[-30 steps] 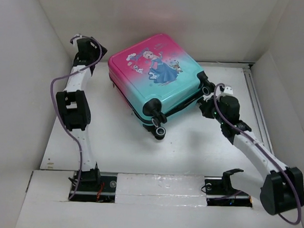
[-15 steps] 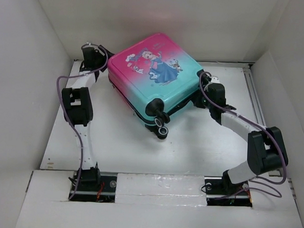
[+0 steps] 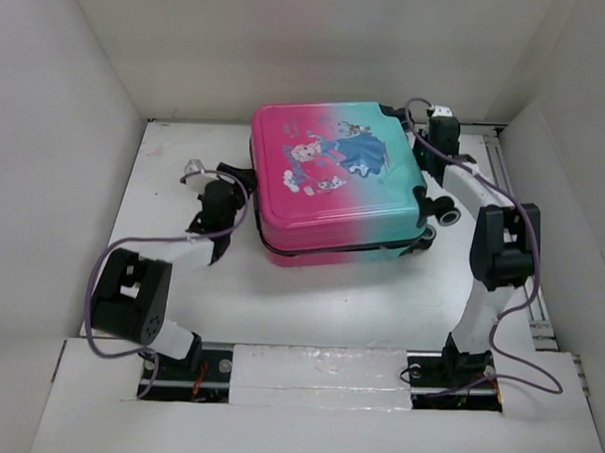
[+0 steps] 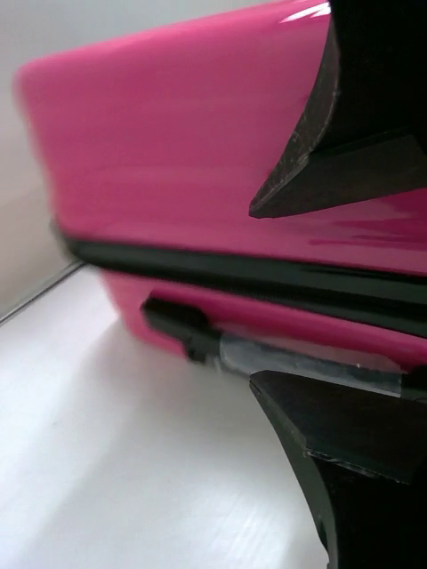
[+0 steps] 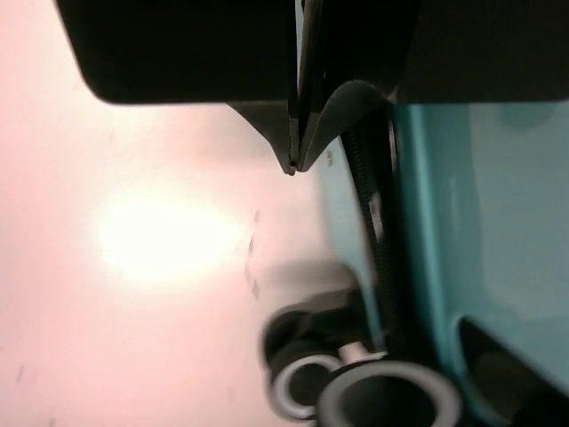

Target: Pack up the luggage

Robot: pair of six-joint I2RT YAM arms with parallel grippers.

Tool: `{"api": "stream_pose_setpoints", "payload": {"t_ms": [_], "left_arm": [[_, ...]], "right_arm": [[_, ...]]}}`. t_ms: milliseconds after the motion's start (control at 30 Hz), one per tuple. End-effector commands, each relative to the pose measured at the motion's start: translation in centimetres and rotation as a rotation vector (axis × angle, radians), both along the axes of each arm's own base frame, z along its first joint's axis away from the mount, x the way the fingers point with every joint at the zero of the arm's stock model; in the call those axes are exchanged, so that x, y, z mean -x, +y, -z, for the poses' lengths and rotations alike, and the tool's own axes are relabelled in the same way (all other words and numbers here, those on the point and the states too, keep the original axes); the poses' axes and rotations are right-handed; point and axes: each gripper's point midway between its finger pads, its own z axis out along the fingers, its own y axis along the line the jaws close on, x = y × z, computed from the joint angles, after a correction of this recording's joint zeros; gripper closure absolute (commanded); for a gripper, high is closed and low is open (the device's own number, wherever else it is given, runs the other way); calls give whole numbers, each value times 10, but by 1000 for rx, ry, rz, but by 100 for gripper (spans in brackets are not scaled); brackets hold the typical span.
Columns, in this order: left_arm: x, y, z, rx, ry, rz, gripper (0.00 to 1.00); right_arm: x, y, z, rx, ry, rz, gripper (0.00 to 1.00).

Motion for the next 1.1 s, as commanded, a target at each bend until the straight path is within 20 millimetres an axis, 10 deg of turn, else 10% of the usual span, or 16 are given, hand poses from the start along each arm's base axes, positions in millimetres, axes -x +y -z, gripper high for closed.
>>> {"api": "stream_pose_setpoints", "payload": {"t_ms": [0, 67, 100, 200, 233, 333, 400, 467, 533, 567, 633, 700, 767, 800, 867, 1067], "left_arm": [[96, -115, 34, -80, 75, 396, 34], [123, -118, 23, -83, 50, 375, 37], [133, -117, 24, -97, 51, 373, 37], [164, -111, 17, -120, 35, 343, 39], [171, -106, 17, -131, 39, 327, 39], [190, -88, 3, -172, 8, 254, 39], [194, -73, -12, -154, -35, 206, 39], [193, -56, -22, -188, -67, 144, 36], [189, -44, -54, -172, -142, 85, 26], [187, -45, -68, -197, -170, 91, 21], [180, -42, -95, -177, -226, 53, 10], [170, -37, -125, -162, -268, 12, 6], [151, -34, -145, -167, -302, -10, 4], [143, -31, -154, -171, -312, -23, 2], [112, -12, -169, -185, -300, -93, 1], [48, 16, -170, -50, -296, 16, 8]], "right_arm": [[6, 174, -108, -224, -140, -514, 94], [7, 204, -83, -198, -37, -602, 94], [-2, 218, -123, -213, -110, -637, 94], [-6, 247, -112, -236, -50, -720, 92], [-9, 257, -152, -241, -141, -742, 92], [-15, 262, -165, -237, -173, -721, 75], [-4, 248, -204, -236, -239, -706, 56], [-6, 231, -198, -250, -269, -657, 47], [15, 200, -273, -273, -470, -613, 31], [20, 190, -261, -266, -444, -592, 27], [47, 169, -299, -259, -506, -556, 27], [59, 147, -278, -222, -473, -489, 31], [95, 124, -307, -217, -586, -437, 42], [99, 113, -257, -206, -502, -373, 49], [131, 93, -255, -224, -539, -309, 85], [191, 77, -123, -298, -371, -265, 100]]}}
